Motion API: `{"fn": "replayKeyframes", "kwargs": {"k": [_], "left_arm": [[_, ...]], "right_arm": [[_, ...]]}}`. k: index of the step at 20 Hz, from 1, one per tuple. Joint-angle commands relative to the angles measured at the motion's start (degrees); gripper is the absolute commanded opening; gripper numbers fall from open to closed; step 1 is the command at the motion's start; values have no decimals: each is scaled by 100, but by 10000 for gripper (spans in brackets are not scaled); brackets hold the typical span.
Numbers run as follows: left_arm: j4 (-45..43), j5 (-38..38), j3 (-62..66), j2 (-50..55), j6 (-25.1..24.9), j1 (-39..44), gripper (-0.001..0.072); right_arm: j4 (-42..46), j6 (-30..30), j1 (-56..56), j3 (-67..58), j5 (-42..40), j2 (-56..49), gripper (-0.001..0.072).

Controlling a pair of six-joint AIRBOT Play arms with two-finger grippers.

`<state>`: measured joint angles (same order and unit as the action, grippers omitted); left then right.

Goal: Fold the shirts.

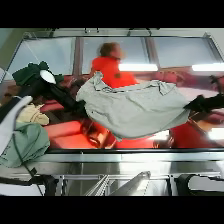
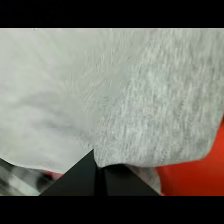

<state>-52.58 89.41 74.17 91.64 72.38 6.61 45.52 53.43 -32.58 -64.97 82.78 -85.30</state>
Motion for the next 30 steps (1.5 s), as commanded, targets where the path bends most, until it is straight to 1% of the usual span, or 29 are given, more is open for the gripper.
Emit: {"fn": "replayKeyframes", "kwargs": {"k": [1, 2, 4, 5, 6, 9, 10, 12, 14, 15, 16, 17, 18, 19, 21, 23, 25, 28, 30], "left_arm": [[186, 81, 498, -874, -57, -450, 23], [557, 59, 522, -1097, -140, -584, 23], [1775, 111, 520, -1604, -568, -876, 23], [2365, 109, 533, -1928, -769, -1054, 22], [2767, 118, 621, -2238, -927, -1246, 22], [3392, 127, 1401, -3257, -1137, -2000, 23], [3637, 72, 1718, -3558, -1248, -2295, 23], [3941, -79, 2420, -4063, -1390, -3051, 24], [3770, -166, 3106, -4358, -1401, -3965, 25], [3646, -144, 3333, -4389, -1403, -4389, 25], [3571, -105, 3484, -4315, -1392, -4721, 25], [3635, -85, 3515, -4181, -1355, -4833, 25], [3624, -63, 3440, -3982, -1307, -4723, 25], [3611, 15, 3287, -3744, -1298, -4463, 25], [3379, 221, 2817, -3088, -1300, -3729, 25], [2535, 339, 2330, -2374, -1296, -3097, 24], [1982, 201, 1862, -1576, -1296, -2599, 24], [1725, -321, 1397, -278, -1300, -2249, 25], [1694, -490, 1473, 688, -1298, -2159, 24]], "right_arm": [[-1600, -26, -247, -31, 232, 964, 12], [-1993, -63, -245, -31, 437, 1187, 13], [-3091, -245, -223, -31, 946, 1746, 13], [-3735, -407, -256, -37, 1027, 2105, 13], [-4356, -555, -337, -70, 1032, 2476, 13], [-6133, -1014, -841, -457, 970, 3604, 13], [-6507, -1084, -1040, -619, 866, 3912, 13], [-6830, -1172, -1233, -970, 654, 4264, 14], [-6789, -1167, -1231, -1189, 251, 4323, 14], [-6585, -1167, -1233, -1220, -9, 4299, 14], [-6164, -1165, -1233, -1220, -260, 4271, 14], [-5515, -1058, -1200, -1217, -415, 4221, 14], [-4774, -767, -1036, -1165, -514, 4135, 14], [-4199, -625, -750, -1001, -634, 4030, 13], [-3373, -597, -177, -498, -1047, 3810, 13], [-2623, -494, 348, 186, -1676, 3451, 13], [-2385, -560, 699, 802, -2210, 2863, 13], [-2367, -953, 1080, 1215, -2905, 1659, 14], [-2673, -1333, 1296, 1211, -3250, 686, 14]]}}
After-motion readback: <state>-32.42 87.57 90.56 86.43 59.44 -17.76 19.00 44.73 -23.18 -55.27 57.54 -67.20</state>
